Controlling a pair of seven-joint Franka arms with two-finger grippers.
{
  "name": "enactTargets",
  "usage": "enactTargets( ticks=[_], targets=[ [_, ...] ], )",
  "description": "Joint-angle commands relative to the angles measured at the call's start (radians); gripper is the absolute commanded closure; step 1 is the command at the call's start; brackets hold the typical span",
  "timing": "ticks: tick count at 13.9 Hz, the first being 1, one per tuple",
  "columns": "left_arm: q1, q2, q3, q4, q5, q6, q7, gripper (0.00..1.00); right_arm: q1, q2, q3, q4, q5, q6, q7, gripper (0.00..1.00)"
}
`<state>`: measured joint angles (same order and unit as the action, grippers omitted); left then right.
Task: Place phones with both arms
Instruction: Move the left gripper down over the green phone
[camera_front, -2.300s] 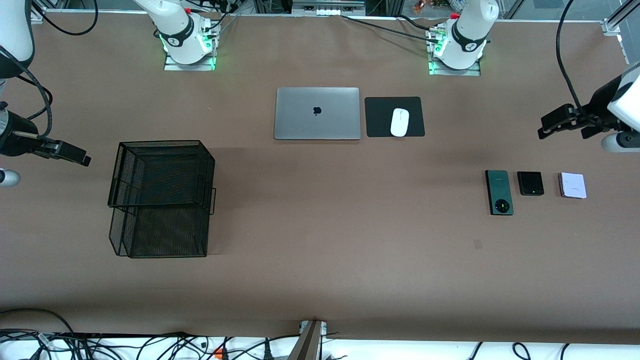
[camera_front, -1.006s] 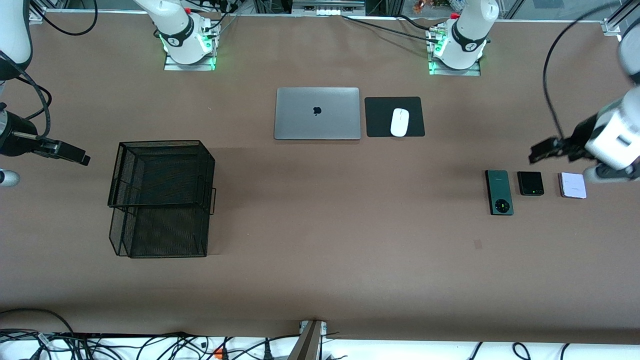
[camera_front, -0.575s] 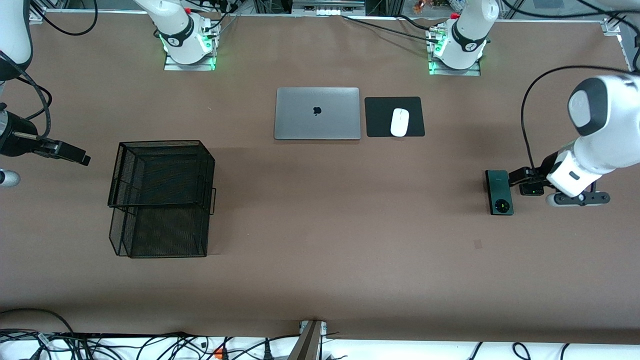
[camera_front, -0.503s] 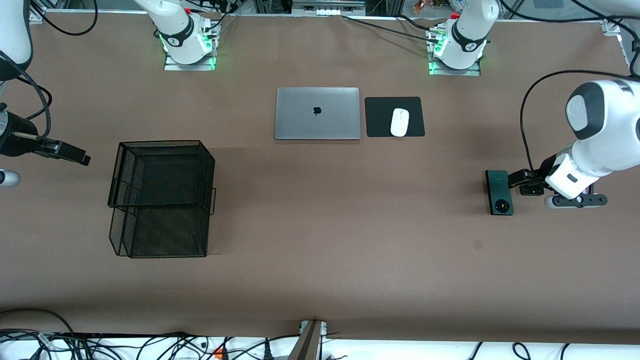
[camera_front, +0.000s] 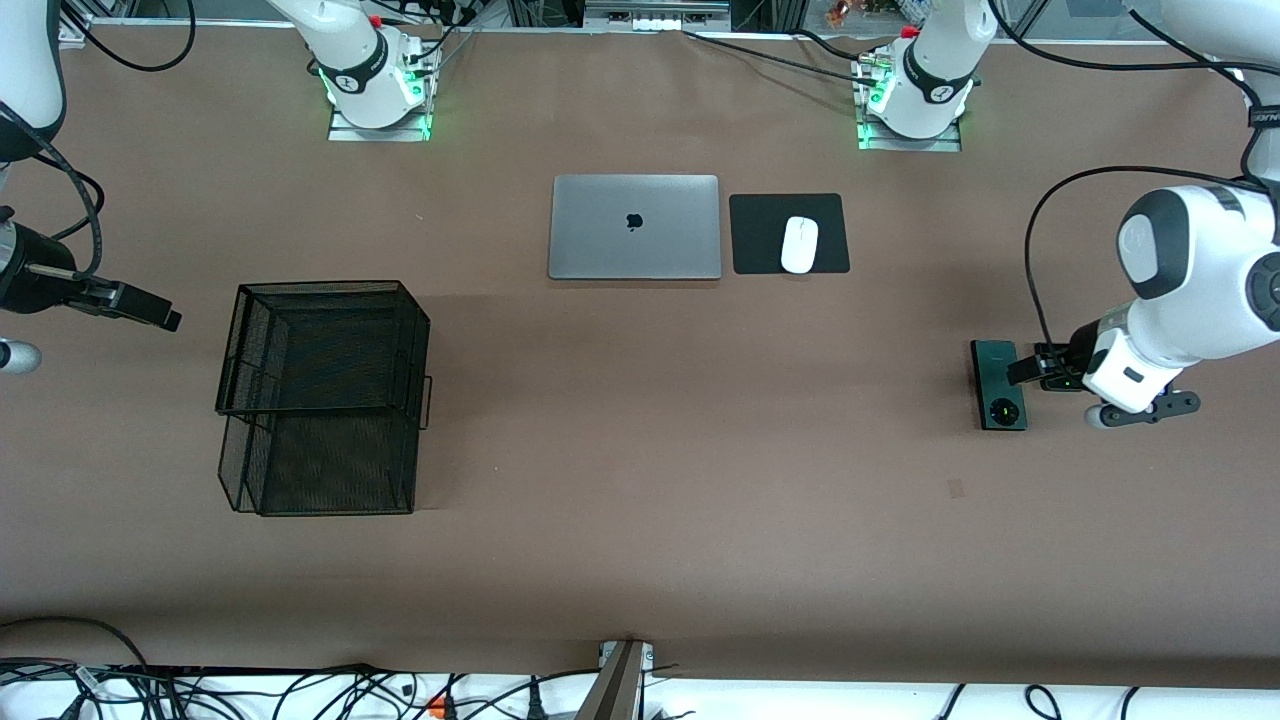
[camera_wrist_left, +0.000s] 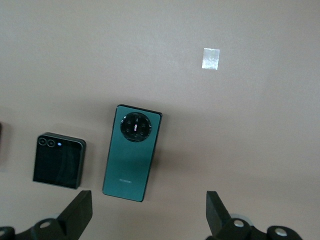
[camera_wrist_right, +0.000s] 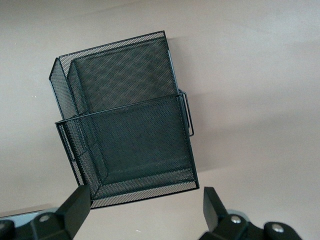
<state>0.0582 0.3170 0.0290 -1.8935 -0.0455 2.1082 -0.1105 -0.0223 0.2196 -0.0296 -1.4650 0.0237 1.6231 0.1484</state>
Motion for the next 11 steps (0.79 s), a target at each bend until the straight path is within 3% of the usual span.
enactTargets(
  ticks=[1,7,9,11],
  targets=[
    [-0.032,0.034,0.003,0.022,0.010,0.003,-0.032,0.00,-0.007,0.000,0.005,0.006,0.018,-0.009,-0.010,0.00],
    [-0.052,0.056,0.000,0.108,0.038,-0.016,-0.277,0.00,-0.007,0.000,0.007,0.006,0.018,-0.011,-0.010,0.00],
    [-0.060,0.070,0.000,0.090,0.039,-0.014,-0.267,0.00,-0.007,0.000,0.007,0.006,0.018,-0.009,-0.010,0.00],
    [-0.077,0.064,0.000,0.024,0.132,0.057,-0.189,0.00,-0.007,0.000,0.007,0.006,0.018,-0.009,-0.010,0.00]
  ],
)
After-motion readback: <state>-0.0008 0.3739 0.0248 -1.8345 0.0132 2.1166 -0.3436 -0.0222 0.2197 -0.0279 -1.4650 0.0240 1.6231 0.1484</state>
